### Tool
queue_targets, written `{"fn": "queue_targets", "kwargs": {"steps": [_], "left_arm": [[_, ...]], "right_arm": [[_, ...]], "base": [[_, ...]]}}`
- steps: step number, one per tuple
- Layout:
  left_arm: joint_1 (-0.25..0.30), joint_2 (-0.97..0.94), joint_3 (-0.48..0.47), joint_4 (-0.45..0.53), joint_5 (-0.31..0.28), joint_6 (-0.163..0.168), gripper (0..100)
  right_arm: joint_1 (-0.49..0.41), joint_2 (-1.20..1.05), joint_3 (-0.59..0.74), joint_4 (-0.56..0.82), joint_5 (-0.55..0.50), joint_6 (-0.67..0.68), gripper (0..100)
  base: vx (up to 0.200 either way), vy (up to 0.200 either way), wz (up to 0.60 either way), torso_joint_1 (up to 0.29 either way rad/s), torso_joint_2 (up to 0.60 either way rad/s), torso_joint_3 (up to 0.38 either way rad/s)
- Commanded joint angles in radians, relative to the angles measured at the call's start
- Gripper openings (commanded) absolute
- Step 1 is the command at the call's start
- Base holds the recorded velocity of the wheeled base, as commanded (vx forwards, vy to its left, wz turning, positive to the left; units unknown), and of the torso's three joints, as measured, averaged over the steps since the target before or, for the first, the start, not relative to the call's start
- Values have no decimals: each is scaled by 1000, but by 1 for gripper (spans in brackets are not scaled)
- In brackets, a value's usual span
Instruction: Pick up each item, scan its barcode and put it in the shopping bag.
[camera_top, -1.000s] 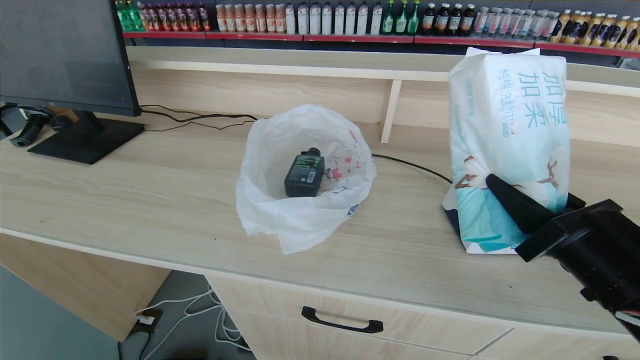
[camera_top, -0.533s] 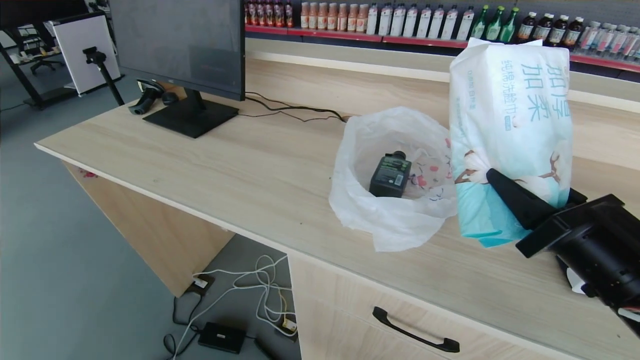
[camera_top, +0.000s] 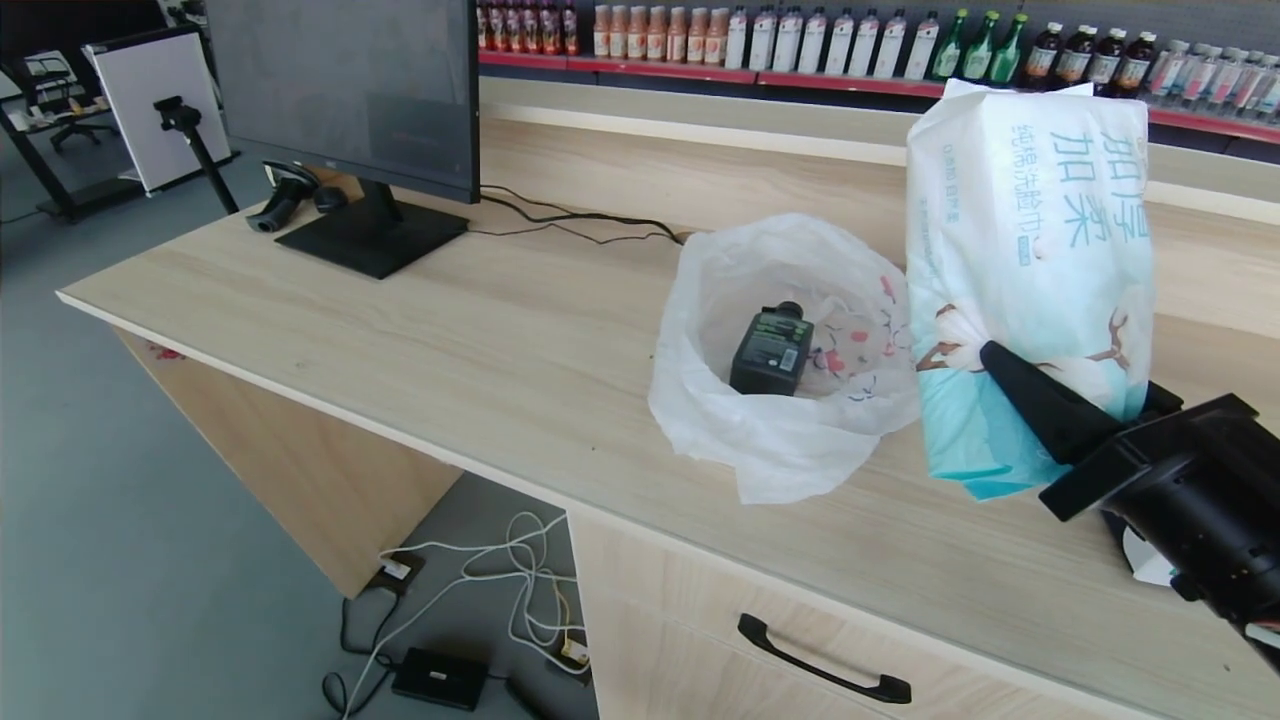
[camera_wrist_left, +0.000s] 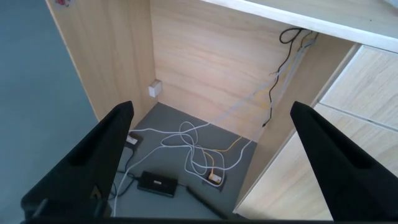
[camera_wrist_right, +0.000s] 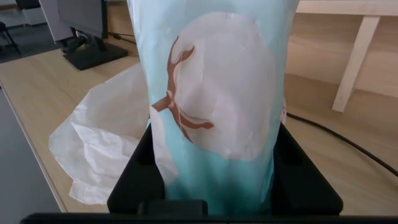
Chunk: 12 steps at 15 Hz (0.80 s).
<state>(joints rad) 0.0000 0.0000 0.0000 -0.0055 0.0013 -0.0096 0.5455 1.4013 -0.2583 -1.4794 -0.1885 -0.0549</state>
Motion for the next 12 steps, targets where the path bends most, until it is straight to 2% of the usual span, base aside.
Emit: {"fn": "queue_targets", "kwargs": {"steps": [1, 8, 10, 12], "left_arm": [[0, 0, 0, -1, 0, -1, 100], [0, 0, 0, -1, 0, -1, 100], [0, 0, 0, -1, 0, -1, 100], [0, 0, 0, -1, 0, 0, 100]], "right_arm": [[1, -2, 1, -1, 0, 0, 0], [-10, -16, -21, 11, -17, -5, 0], [-21, -15, -35, 13, -104, -14, 0], [-19, 5, -73, 14, -120, -14, 0]], "base": [[0, 200, 0, 2, 7, -2], [0, 200, 0, 3, 4, 0], [0, 0, 0, 0, 0, 0], [0, 0, 0, 0, 0, 0]]}}
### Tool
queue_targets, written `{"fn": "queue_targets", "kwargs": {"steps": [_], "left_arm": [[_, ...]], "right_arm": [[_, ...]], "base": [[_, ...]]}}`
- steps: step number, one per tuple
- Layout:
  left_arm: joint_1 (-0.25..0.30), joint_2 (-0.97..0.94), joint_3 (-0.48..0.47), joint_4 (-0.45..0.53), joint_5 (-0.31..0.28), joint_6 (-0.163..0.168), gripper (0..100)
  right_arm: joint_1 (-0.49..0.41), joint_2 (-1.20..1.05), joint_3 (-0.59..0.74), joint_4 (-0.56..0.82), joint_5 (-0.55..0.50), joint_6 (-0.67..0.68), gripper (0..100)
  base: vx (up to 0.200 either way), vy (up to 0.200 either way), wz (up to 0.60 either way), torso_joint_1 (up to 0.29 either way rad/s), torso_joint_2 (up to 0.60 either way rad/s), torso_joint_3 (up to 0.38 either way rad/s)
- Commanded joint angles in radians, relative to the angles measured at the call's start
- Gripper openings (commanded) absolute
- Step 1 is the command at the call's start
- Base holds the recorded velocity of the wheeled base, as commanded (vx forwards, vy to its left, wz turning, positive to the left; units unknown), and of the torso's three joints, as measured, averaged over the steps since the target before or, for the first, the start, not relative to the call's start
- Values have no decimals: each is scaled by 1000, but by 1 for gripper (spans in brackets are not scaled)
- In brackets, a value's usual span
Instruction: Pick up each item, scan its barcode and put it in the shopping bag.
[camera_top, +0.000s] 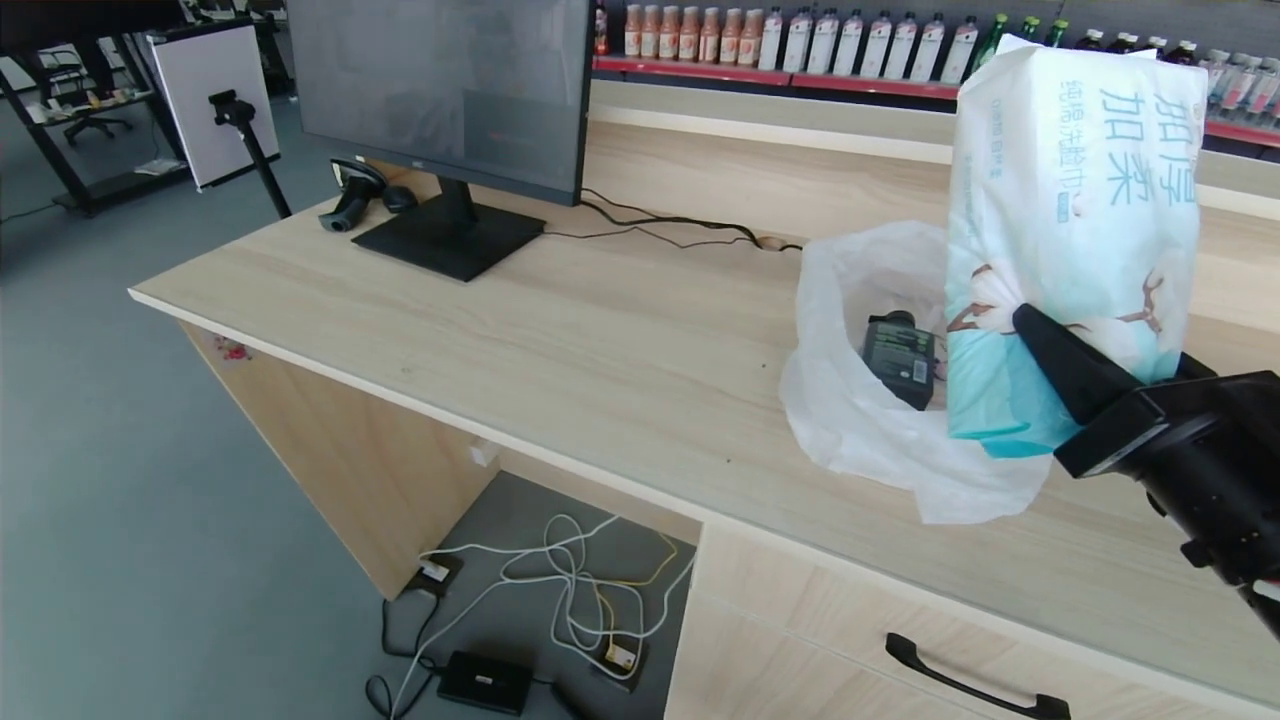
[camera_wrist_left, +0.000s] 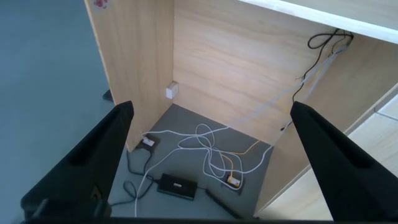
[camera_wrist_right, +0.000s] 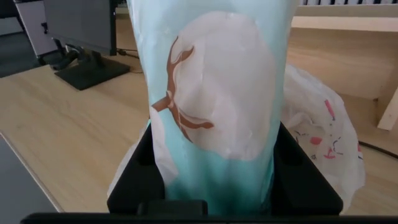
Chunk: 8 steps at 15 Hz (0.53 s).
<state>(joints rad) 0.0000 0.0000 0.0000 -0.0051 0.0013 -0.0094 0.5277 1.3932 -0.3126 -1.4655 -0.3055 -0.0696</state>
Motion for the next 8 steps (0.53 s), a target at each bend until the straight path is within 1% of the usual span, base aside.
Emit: {"fn": "queue_targets", "kwargs": {"steps": [1, 5, 8], "left_arm": [[0, 0, 0, -1, 0, 0, 100], [0, 0, 0, -1, 0, 0, 100], [0, 0, 0, -1, 0, -1, 100]], "right_arm": [[-2, 23, -30, 1, -4, -1, 0], [-2, 49, -68, -1, -4, -1, 0], [8, 69, -80, -1, -56, 5, 0]], "base": [[0, 0, 0, 0, 0, 0], [200, 0, 0, -5, -6, 8], [0, 0, 0, 0, 0, 0]]}}
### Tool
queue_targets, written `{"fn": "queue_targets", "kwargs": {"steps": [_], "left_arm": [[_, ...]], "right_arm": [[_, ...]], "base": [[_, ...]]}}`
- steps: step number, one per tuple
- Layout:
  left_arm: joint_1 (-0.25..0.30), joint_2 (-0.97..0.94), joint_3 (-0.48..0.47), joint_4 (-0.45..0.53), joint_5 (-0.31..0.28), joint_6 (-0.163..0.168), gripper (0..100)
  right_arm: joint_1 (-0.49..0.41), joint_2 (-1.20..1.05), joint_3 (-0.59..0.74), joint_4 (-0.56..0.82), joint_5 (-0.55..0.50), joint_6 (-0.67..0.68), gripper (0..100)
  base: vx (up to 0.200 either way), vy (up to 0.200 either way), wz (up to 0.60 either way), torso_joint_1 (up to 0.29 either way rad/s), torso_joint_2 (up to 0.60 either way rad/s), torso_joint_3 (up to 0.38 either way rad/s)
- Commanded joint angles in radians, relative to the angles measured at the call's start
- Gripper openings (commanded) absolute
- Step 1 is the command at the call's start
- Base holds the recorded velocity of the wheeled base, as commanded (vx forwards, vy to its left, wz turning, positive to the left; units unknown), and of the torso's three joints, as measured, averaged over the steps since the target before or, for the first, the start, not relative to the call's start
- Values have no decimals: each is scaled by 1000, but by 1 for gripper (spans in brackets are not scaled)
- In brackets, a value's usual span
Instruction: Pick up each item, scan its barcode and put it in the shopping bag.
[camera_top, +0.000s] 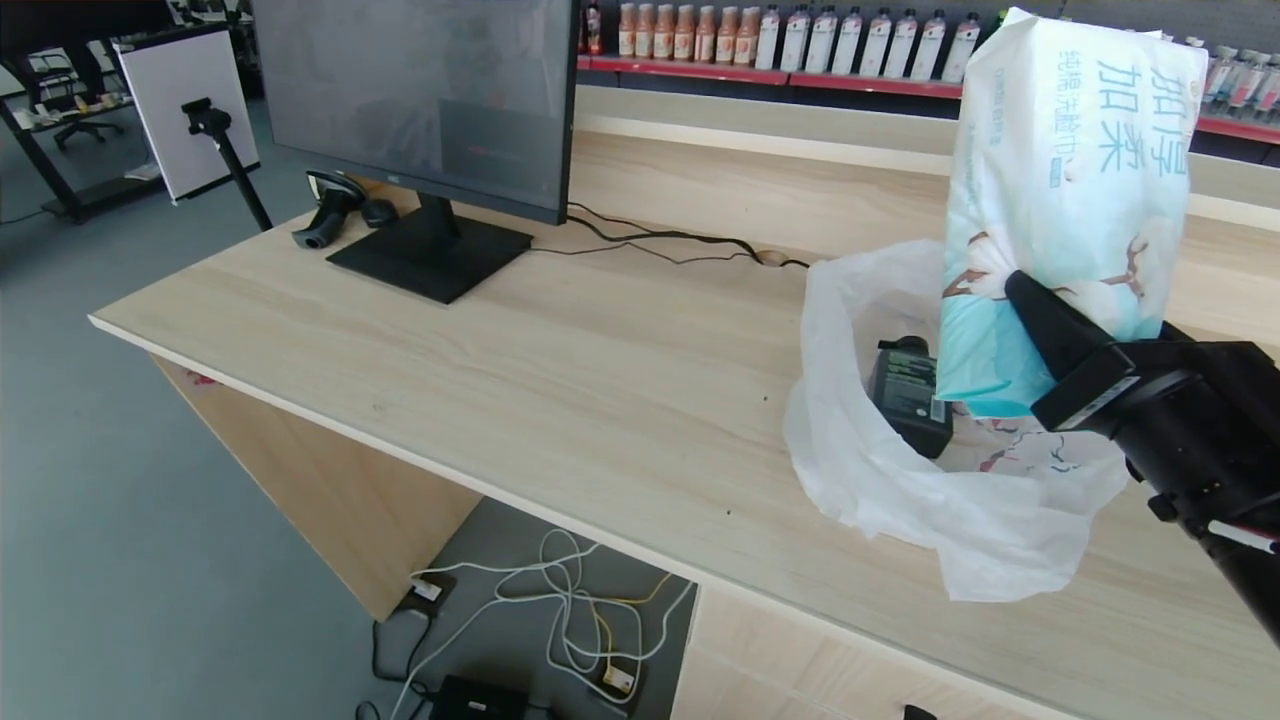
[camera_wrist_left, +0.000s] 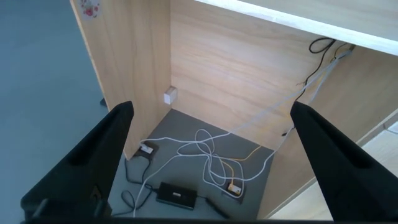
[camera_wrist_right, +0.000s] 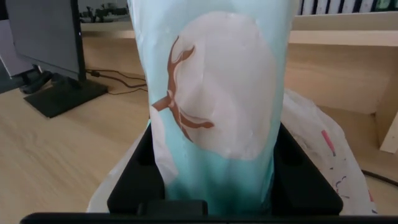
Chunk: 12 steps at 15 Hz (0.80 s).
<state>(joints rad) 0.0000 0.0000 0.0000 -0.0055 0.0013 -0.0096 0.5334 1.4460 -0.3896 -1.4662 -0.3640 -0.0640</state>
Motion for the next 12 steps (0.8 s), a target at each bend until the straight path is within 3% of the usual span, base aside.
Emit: {"fn": "queue_targets", "kwargs": {"steps": [1, 3, 12], "left_arm": [[0, 0, 0, -1, 0, -1, 100], [0, 0, 0, -1, 0, -1, 100], [0, 0, 0, -1, 0, -3, 100]], "right_arm": [[-1, 22, -11, 0, -24, 3, 0], [-7, 42, -31, 0, -75, 3, 0], [-43, 186, -32, 0, -76, 43, 0]], "base": [[0, 0, 0, 0, 0, 0], [0, 0, 0, 0, 0, 0], [0, 0, 0, 0, 0, 0]]}}
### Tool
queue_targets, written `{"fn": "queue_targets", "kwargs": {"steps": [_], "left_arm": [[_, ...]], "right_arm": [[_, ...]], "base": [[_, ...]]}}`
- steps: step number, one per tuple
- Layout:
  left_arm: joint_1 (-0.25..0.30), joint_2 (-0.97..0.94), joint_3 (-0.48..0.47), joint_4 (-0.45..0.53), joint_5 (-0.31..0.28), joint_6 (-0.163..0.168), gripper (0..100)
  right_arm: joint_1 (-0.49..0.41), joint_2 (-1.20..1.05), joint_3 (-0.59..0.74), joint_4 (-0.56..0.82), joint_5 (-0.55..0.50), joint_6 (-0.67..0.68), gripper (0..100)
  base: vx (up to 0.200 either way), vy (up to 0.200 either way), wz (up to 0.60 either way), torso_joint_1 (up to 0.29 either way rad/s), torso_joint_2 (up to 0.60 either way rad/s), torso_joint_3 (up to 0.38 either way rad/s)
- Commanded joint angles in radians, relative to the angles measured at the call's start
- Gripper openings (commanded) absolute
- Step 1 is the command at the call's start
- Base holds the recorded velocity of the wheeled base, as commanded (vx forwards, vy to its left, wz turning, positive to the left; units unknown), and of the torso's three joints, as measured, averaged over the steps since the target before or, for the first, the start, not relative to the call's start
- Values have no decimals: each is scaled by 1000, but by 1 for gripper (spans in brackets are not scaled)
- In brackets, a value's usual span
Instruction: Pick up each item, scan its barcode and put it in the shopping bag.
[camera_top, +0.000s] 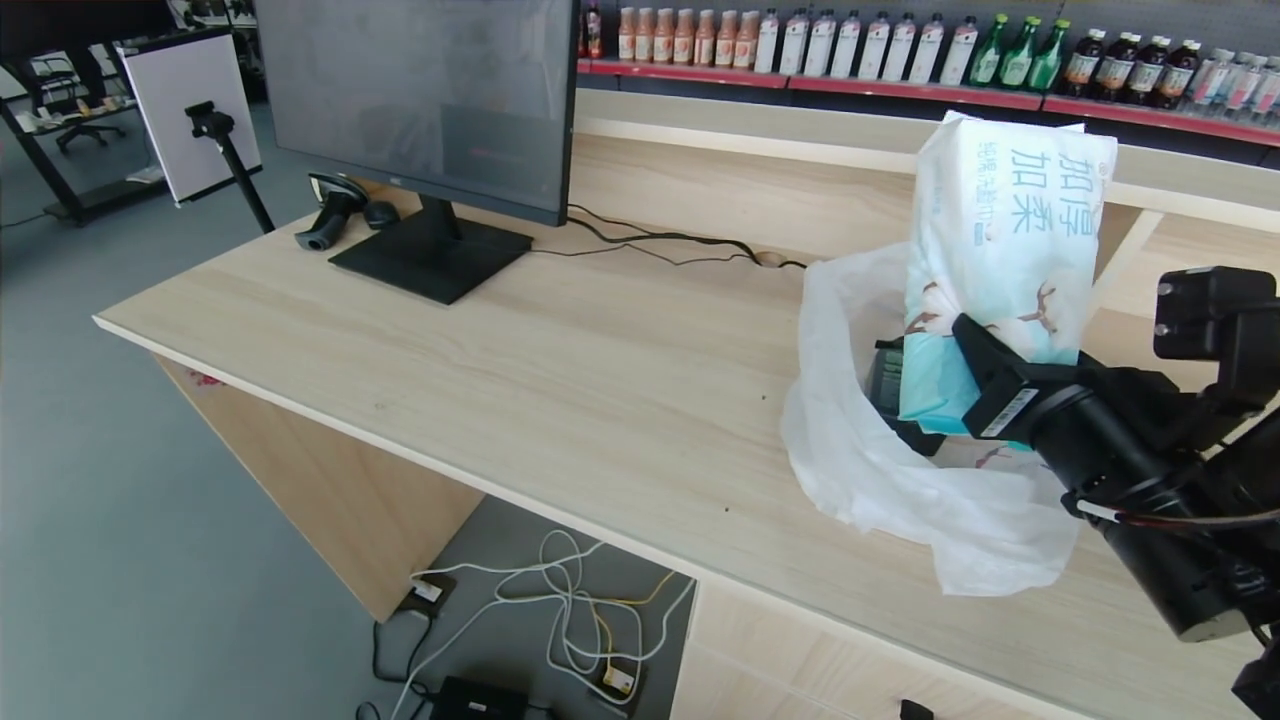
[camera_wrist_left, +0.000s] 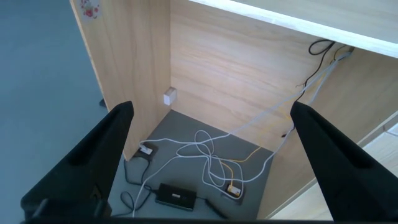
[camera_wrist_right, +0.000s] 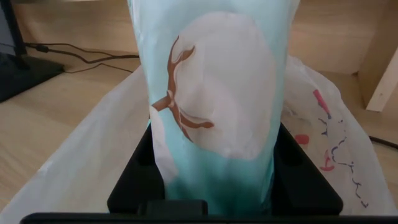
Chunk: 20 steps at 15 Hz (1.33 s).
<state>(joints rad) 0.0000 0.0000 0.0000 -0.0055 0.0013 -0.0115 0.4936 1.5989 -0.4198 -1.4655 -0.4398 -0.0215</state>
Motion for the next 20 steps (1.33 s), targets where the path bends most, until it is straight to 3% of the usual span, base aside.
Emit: {"fn": "queue_targets", "kwargs": {"steps": [1, 9, 13, 16, 20], "left_arm": [[0, 0, 0, -1, 0, -1, 100], [0, 0, 0, -1, 0, -1, 100], [0, 0, 0, -1, 0, -1, 100], [0, 0, 0, -1, 0, -1, 100], [0, 0, 0, -1, 0, 1, 100]], "right_arm": [[-3, 44, -5, -1, -2, 0, 0], [-1, 56, 73, -2, 9, 18, 0], [31, 84, 81, 28, 24, 98, 0], [129, 107, 72, 79, -100, 187, 0], [141, 194, -71, 97, -145, 273, 0]], "base": [[0, 0, 0, 0, 0, 0], [0, 0, 0, 0, 0, 0], [0, 0, 0, 0, 0, 0], [0, 0, 0, 0, 0, 0], [0, 0, 0, 0, 0, 0]]}}
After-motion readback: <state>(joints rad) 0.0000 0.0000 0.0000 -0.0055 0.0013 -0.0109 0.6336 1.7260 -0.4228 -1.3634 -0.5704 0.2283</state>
